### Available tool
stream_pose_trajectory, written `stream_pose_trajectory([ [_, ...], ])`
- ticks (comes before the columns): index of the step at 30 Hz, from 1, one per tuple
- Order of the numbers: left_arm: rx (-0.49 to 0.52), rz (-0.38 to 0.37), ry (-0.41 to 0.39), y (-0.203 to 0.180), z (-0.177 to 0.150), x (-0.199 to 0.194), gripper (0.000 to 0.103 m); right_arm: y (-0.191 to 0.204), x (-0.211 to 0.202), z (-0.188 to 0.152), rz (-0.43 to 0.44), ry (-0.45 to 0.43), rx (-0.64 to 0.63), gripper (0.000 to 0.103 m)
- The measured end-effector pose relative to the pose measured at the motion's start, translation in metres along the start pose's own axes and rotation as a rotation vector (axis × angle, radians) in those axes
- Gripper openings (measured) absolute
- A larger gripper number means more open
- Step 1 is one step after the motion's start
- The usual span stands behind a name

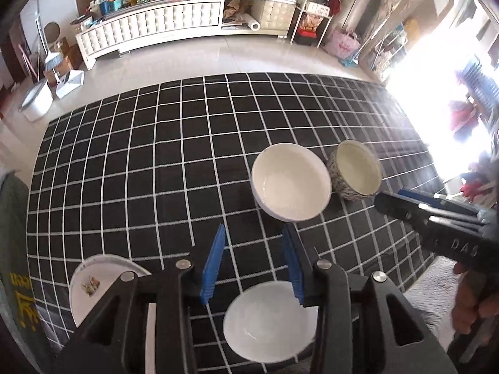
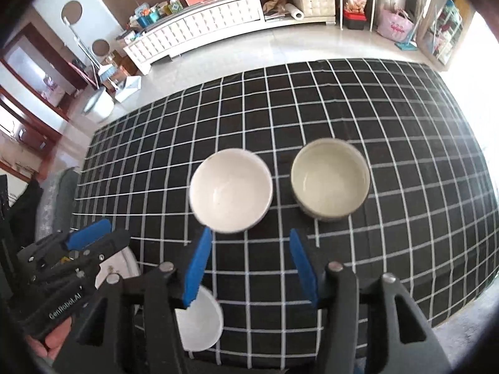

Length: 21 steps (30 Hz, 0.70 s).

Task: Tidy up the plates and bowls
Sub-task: 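Move the right tool to the rim of the cream-interior bowl, then close the right tool on the cream bowl rim and lift it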

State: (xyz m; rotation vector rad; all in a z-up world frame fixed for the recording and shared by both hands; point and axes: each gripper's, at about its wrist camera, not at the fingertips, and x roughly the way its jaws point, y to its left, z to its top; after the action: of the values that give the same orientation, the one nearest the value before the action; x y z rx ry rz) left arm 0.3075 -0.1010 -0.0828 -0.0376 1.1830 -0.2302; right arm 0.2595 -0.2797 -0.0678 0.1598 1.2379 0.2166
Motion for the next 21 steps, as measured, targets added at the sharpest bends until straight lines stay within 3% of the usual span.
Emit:
stream_pose_trajectory([
  [11, -0.095, -0.068, 0.141, 0.019, 0.026, 0.062, 0.036, 0.000, 0.041, 0.031, 0.011, 0.072, -0.030, 0.057],
  [18, -0.063, -0.040, 0.126, 0.017, 0.038, 0.082, 0.036, -0.005, 0.066, 0.039, 0.023, 0.098, -0.040, 0.057],
  [21, -0.062, -0.059, 0.145, 0.015, 0.042, 0.093, 0.036, -0.007, 0.076, 0.041, 0.047, 0.119, -0.041, 0.049],
])
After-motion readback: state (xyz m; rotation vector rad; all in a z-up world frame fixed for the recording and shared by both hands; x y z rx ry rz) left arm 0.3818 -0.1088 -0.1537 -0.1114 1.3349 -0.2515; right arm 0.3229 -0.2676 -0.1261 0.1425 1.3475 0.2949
